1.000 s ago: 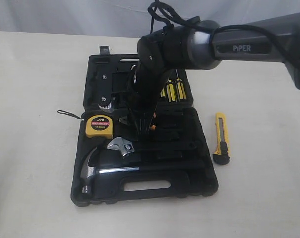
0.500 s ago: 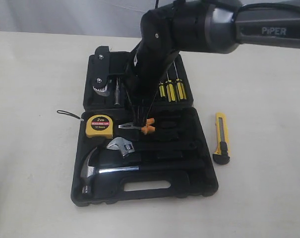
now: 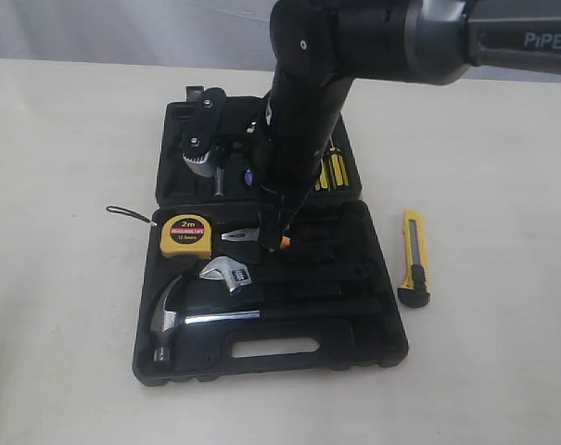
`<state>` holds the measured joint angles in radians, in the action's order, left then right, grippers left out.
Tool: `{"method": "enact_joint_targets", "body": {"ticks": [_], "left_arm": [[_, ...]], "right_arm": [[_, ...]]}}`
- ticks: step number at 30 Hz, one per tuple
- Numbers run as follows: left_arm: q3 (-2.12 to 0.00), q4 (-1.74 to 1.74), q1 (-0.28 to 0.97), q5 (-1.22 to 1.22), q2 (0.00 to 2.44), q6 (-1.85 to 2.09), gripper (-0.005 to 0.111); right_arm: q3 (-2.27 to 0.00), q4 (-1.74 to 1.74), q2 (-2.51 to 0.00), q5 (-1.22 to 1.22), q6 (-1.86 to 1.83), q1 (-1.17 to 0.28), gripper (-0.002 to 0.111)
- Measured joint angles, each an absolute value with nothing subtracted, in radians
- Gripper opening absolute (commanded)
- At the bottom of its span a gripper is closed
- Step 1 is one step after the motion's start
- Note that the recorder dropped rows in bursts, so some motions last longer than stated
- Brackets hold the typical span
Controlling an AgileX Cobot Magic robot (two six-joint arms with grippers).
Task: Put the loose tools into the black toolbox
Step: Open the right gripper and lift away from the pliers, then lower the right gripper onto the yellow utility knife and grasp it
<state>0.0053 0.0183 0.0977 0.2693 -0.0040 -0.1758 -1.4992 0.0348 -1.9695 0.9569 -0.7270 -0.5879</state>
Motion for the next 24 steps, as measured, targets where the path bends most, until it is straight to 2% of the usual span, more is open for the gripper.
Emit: {"method": "enact_joint_targets", "body": {"ticks": [6, 12, 18, 21, 24], "left_arm": [[0.005, 0.018, 0.098, 0.269, -0.004, -0.176, 0.000], [0.005, 0.018, 0.098, 0.269, -0.004, -0.176, 0.000], [0.005, 0.018, 0.098, 0.269, -0.004, -0.176, 0.000], [0.005, 0.018, 0.098, 0.269, -0.004, -0.176, 0.000], [0.005, 0.018, 0.098, 0.269, -0.004, -0.176, 0.000]], "right_arm": [[-1.499, -0.046, -1.968, 0.968, -0.356, -0.553, 0.000], [-1.499, -0.046, -1.919, 1.010, -0.181, -0.480, 0.000], [-1.499, 0.038, -1.820, 1.122, -0.077, -0.332, 0.000], [-1.457, 0.063, -1.793, 1.165, -0.050, -0.255, 0.000], [-1.327, 0.066, -1.770, 1.103, -0.027, -0.213, 0.000]]}}
